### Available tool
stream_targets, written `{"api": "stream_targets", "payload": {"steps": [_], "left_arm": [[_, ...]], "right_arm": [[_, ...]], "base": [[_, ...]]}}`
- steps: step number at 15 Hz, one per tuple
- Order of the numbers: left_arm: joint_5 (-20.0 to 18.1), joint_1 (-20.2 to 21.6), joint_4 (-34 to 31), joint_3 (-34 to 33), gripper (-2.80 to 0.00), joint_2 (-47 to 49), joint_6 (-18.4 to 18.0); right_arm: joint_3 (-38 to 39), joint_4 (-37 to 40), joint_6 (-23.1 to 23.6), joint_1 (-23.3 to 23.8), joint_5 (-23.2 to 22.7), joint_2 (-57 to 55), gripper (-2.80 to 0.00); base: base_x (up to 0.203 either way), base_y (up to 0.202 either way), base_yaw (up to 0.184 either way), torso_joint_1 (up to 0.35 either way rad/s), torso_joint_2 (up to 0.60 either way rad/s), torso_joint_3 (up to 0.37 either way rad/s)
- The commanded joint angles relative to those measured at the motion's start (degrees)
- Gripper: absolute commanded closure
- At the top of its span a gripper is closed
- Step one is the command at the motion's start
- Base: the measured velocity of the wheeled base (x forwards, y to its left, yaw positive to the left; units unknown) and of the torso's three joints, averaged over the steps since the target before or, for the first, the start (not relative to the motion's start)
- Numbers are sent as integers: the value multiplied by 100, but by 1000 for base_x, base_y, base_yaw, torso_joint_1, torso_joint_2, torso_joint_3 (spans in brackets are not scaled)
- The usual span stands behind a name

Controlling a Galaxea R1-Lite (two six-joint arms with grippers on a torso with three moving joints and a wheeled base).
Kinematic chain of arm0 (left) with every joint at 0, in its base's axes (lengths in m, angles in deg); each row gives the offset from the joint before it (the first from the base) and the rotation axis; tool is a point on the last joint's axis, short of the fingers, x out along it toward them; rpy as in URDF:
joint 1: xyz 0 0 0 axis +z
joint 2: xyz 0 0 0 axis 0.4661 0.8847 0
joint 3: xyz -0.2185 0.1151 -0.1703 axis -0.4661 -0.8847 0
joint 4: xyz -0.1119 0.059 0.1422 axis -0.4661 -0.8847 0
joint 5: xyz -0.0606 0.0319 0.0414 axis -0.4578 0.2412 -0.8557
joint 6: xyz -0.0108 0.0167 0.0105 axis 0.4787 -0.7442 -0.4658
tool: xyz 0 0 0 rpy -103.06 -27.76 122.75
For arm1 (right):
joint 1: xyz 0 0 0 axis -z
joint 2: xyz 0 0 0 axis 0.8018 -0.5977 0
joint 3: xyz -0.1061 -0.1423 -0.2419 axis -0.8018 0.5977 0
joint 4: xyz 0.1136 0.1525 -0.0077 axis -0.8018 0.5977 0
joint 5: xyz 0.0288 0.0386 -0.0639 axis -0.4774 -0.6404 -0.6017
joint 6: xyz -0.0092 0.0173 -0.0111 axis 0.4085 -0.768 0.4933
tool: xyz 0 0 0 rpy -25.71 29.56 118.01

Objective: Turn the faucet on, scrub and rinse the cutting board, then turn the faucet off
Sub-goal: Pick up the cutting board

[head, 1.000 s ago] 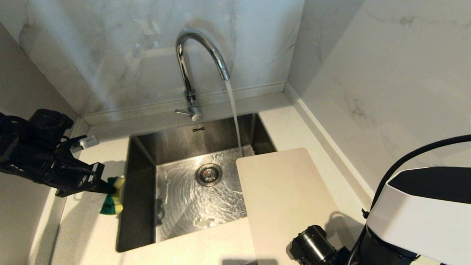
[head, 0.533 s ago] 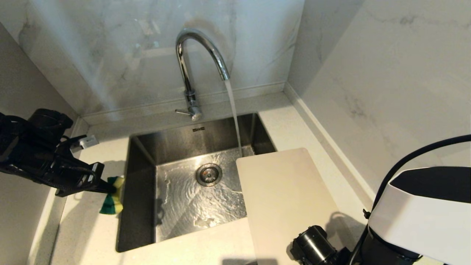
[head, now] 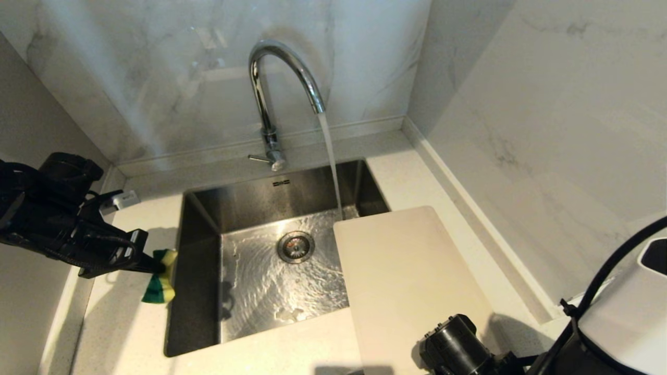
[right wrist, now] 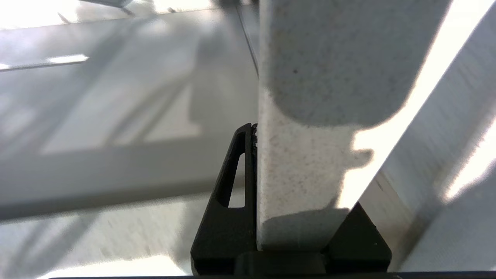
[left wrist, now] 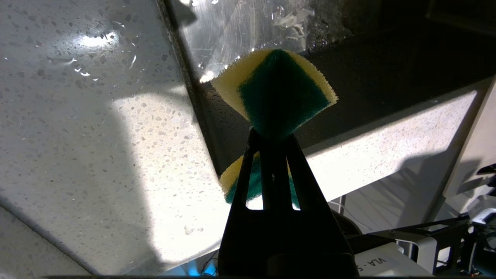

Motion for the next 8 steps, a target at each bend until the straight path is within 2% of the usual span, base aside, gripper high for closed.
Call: {"api": "stream_targets", "payload": {"steps": [1,8], "left_arm": [[-12,-17,-20,-10,0,-18,6],[-12,-57,-29,-19,0,-70,23]], "right_arm": [[38,79,39,0,229,448,0],[-212,863,193,0,423,1339,0]], "base": [[0,0,0,0,0,0],[0,0,0,0,0,0]]}}
